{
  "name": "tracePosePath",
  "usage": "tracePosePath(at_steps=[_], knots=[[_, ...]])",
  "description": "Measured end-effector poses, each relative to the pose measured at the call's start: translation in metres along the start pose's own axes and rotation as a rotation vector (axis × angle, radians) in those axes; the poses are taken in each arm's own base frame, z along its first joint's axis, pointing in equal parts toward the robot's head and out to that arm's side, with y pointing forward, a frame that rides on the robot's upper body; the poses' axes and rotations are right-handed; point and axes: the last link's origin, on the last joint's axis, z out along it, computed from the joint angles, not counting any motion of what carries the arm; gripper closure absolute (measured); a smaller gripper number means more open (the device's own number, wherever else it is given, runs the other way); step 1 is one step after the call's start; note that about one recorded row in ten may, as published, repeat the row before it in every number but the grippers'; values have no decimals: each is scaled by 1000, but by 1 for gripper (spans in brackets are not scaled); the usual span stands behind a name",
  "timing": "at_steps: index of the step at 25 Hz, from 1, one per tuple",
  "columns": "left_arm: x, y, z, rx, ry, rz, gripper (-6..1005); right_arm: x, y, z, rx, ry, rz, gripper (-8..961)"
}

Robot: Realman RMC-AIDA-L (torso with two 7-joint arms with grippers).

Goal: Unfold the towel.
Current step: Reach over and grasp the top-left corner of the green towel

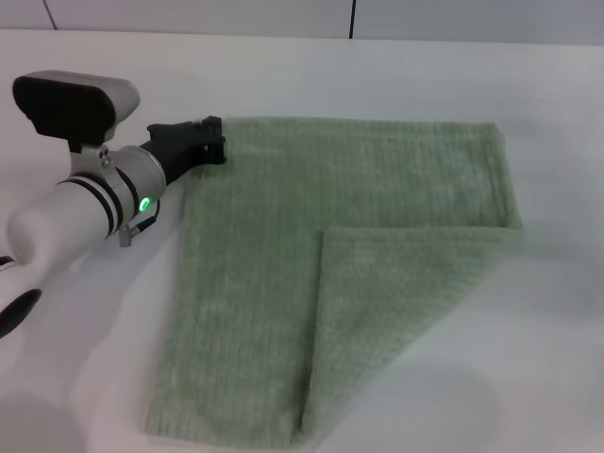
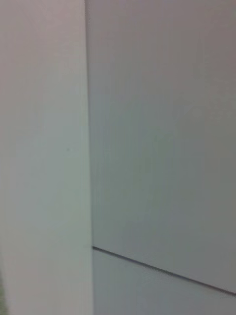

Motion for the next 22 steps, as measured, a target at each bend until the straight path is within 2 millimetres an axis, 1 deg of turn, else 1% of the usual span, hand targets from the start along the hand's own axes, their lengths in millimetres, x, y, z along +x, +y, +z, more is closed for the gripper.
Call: tracePosePath(at_steps=[22], knots=[[-4,6,2,-6,-30,55,1001,0,8,4,-29,-1,9,147]])
